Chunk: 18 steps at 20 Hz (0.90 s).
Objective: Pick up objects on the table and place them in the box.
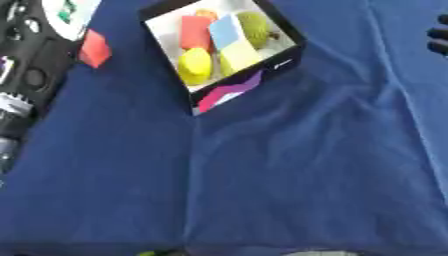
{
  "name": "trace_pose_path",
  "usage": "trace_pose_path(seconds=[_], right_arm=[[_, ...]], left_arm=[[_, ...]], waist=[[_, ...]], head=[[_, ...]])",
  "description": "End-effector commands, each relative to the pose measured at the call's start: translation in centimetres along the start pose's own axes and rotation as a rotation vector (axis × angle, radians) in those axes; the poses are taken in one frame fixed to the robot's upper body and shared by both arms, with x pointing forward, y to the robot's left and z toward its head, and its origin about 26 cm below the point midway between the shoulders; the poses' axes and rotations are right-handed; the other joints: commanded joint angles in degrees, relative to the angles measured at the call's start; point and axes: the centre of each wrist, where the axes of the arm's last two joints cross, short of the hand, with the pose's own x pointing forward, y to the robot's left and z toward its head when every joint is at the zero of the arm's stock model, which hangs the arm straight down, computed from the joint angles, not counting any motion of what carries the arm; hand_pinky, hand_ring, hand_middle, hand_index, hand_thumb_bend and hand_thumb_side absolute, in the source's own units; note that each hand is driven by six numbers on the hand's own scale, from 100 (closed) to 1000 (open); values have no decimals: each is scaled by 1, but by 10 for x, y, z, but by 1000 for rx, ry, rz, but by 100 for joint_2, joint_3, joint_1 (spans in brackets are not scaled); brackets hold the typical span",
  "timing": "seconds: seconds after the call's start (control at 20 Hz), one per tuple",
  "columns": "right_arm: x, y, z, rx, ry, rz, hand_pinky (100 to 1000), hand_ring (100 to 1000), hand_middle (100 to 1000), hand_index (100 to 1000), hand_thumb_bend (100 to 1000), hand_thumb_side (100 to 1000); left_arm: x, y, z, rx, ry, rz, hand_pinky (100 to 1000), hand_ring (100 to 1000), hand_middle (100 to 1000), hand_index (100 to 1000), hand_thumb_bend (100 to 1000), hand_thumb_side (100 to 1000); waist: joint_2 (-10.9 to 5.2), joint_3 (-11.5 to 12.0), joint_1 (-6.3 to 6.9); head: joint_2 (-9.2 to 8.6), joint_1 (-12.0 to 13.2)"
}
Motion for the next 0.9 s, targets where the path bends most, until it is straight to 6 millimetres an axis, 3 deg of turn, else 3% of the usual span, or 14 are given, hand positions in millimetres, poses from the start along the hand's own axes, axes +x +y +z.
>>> trace_pose_path(seconds=[0.05, 0.2, 0.3, 0.4, 0.5, 0.65, 0.8, 0.9], right_arm=[[11, -8, -4, -9, -36, 25, 776, 748, 731, 824, 100, 631], [10, -9, -3, -14, -34, 27, 776, 748, 731, 824, 100, 639], [10, -10, -3, -17, -34, 26, 776, 748, 731, 824, 100, 638], [10, -10, -3, -20, -34, 25, 776, 748, 731, 824, 100, 636], [10, -10, -3, -20, -36, 24, 776, 748, 731, 824, 100, 633], [11, -9, -3, -19, -39, 22, 776, 748, 731, 824, 100, 632], [12, -9, -4, -21, -43, 18, 776, 748, 731, 824, 100, 632], [13, -8, -4, -21, -46, 16, 776, 748, 731, 824, 100, 634]], left_arm=[[-26, 32, 21, -34, 60, 5, 828, 804, 775, 832, 100, 182], [-43, 37, 32, -101, 103, 18, 842, 819, 779, 809, 204, 155], [-53, 35, 35, -154, 118, 43, 838, 819, 767, 762, 242, 100], [-59, 33, 38, -211, 117, 63, 840, 823, 758, 744, 277, 100], [-61, 32, 39, -256, 120, 47, 845, 834, 765, 742, 355, 100], [-64, 25, 39, -322, 137, 27, 844, 834, 768, 738, 331, 100], [-66, 22, 39, -388, 167, -25, 857, 856, 789, 757, 480, 100], [-68, 18, 39, -422, 185, -55, 860, 862, 796, 766, 458, 100]], waist=[[-168, 17, -7], [-153, 33, -21], [-144, 39, -29], [-133, 40, -40], [-124, 36, -47], [-102, 20, -62], [-71, -4, -71], [-47, -17, -77]], head=[[8, -46], [-4, -67], [-21, -84], [-48, -116], [-80, -132], [-163, -133], [-235, -144], [-271, -149]])
